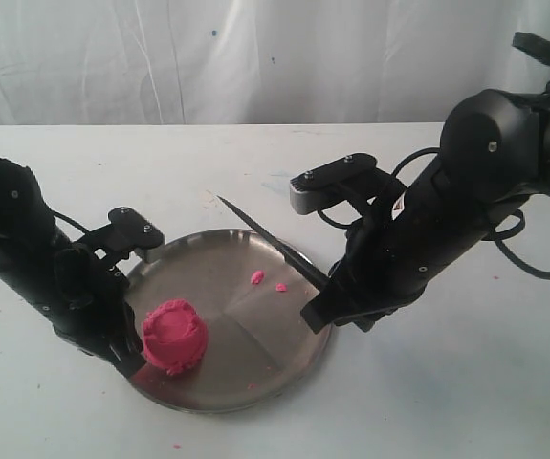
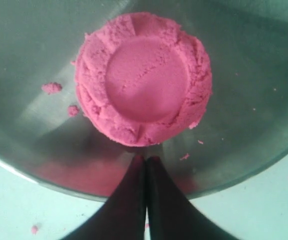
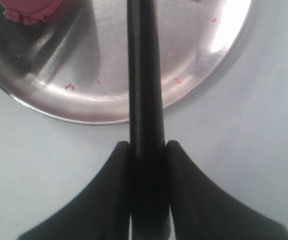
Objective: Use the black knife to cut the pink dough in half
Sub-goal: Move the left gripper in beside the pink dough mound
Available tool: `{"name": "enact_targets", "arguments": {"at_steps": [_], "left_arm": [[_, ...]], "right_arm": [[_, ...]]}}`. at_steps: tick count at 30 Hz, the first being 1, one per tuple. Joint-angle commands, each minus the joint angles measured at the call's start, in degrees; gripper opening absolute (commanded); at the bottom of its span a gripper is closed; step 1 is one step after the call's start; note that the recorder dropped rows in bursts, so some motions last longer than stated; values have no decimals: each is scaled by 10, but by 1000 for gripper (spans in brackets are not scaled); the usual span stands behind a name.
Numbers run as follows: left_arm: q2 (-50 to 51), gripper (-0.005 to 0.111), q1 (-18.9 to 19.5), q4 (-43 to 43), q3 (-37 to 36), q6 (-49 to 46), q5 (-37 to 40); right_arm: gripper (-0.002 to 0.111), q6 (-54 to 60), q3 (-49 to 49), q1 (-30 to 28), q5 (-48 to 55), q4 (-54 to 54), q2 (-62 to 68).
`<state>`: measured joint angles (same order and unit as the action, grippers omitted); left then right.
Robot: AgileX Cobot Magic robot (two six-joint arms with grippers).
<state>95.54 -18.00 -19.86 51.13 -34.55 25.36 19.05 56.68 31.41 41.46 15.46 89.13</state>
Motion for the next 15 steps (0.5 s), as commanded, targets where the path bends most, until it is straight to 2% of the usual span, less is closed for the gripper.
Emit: {"name": "enact_targets", "arguments": {"at_steps": [1,15], "left_arm": [[-1,0,-4,-10,2,-2,8],[-1,0,-4,-44,2,-34,17]], "right_arm": [[0,-2,-1,1,-4,1,-4],[0,2,-1,1,-4,1,-4]]}}
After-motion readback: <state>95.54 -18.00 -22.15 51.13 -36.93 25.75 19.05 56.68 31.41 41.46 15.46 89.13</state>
